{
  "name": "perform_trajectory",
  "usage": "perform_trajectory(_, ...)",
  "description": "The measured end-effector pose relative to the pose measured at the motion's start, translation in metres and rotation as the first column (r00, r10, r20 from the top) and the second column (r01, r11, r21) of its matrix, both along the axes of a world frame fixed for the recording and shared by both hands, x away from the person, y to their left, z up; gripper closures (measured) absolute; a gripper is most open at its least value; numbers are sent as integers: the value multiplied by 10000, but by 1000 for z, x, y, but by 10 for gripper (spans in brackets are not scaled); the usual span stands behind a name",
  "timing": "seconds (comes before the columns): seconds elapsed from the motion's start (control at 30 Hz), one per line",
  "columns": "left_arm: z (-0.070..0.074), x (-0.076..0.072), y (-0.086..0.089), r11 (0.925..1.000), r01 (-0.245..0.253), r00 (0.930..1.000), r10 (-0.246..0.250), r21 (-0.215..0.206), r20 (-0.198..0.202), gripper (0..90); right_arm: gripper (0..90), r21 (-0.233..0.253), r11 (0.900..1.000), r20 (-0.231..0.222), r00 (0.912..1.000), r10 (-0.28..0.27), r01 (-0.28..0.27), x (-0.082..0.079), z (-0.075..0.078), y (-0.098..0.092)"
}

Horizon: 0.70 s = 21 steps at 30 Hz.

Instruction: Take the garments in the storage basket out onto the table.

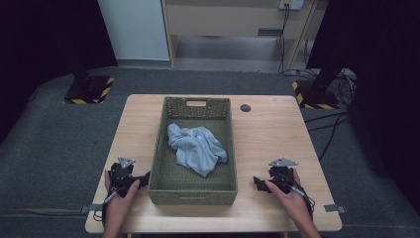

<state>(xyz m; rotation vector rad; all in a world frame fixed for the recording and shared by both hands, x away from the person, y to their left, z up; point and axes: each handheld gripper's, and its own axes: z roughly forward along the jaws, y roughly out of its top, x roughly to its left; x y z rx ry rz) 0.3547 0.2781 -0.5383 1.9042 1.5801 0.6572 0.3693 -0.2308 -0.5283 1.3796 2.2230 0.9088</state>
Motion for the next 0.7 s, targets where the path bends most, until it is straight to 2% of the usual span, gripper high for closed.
perform_trajectory(0.4,0,0,0,10000,-9,10000,9,-10,8,0,29,180,9993,326,9990,308,-314,-8,32,5)
perform_trajectory(0.63,0,0,0,10000,0,10000,0,-1,0,0,28,190,9990,667,9970,383,-396,-8,59,7)
perform_trajectory(0.67,0,0,0,10000,-9,10000,9,-10,7,0,26,191,9990,860,9956,382,-400,-7,68,7)
perform_trajectory(0.7,0,0,0,10000,-9,10000,9,-10,7,0,26,191,9990,860,9956,382,-400,-7,68,7)
